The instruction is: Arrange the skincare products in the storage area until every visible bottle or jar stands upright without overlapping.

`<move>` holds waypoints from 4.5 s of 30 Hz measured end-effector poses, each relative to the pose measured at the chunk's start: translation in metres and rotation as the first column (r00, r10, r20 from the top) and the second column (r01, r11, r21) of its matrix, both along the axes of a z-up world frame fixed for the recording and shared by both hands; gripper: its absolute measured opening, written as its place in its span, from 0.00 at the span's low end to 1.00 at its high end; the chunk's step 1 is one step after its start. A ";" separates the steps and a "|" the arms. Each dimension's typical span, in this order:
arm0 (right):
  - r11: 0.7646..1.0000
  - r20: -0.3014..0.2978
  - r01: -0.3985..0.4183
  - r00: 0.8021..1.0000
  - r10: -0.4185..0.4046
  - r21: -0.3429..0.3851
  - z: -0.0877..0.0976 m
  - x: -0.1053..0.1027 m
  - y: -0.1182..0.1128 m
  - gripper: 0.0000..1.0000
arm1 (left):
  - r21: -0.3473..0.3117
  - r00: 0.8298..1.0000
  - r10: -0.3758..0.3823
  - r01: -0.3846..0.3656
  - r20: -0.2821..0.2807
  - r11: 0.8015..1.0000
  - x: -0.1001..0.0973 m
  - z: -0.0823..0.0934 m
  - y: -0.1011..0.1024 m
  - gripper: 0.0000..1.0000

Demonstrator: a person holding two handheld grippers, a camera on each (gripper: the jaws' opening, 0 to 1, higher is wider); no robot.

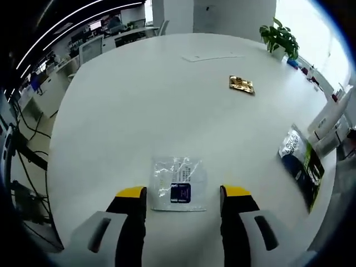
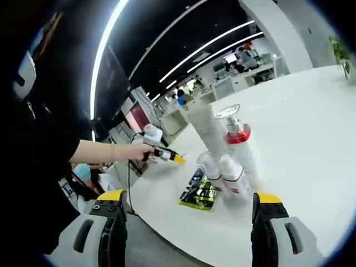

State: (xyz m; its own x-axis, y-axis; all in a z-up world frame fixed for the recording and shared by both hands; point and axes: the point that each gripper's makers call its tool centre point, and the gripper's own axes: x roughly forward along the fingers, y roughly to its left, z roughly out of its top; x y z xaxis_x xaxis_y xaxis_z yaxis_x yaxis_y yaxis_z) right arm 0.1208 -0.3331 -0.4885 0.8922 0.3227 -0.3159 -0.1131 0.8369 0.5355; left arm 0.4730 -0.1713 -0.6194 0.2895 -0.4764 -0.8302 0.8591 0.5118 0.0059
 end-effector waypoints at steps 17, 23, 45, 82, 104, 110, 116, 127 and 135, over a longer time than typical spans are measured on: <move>1.000 0.002 0.003 1.000 -0.003 -0.003 0.000 0.000 0.000 0.96 | -0.004 0.999 -0.049 0.049 -0.003 0.999 -0.008 -0.001 -0.010 0.35; 1.000 0.001 0.002 1.000 -0.002 -0.002 0.001 0.000 0.001 0.96 | -0.007 0.999 -0.050 0.050 -0.004 0.999 -0.012 0.001 -0.010 0.33; 1.000 0.007 -0.014 1.000 0.014 -0.004 0.002 0.000 0.004 0.96 | -0.063 0.991 -0.137 0.137 0.000 0.989 -0.041 0.023 -0.018 0.31; 0.984 0.239 -0.047 0.967 0.088 -0.170 0.037 0.004 0.010 0.28 | -0.246 0.923 -0.368 0.384 0.110 0.890 -0.160 0.133 -0.052 0.31; 0.984 0.195 -0.173 0.965 0.176 -0.034 0.052 0.017 0.049 0.37 | -0.231 0.829 -0.511 0.556 0.228 0.799 -0.231 0.183 -0.057 0.31; 0.983 0.200 -0.183 0.963 0.181 -0.004 0.058 0.017 0.057 0.34 | -0.231 0.797 -0.555 0.601 0.237 0.765 -0.249 0.185 -0.061 0.31; 0.985 0.203 -0.171 0.966 0.160 0.037 0.059 0.018 0.057 0.31 | -0.226 0.762 -0.600 0.646 0.243 0.729 -0.270 0.187 -0.064 0.31; 0.964 0.183 -0.221 0.964 0.193 0.147 0.066 0.023 0.074 0.19 | -0.148 0.642 -0.710 0.763 0.291 0.629 -0.307 0.192 -0.069 0.31; 0.929 0.171 -0.241 0.965 0.199 0.280 0.071 0.021 0.087 0.08 | -0.156 0.610 -0.734 0.790 0.300 0.593 -0.318 0.200 -0.070 0.31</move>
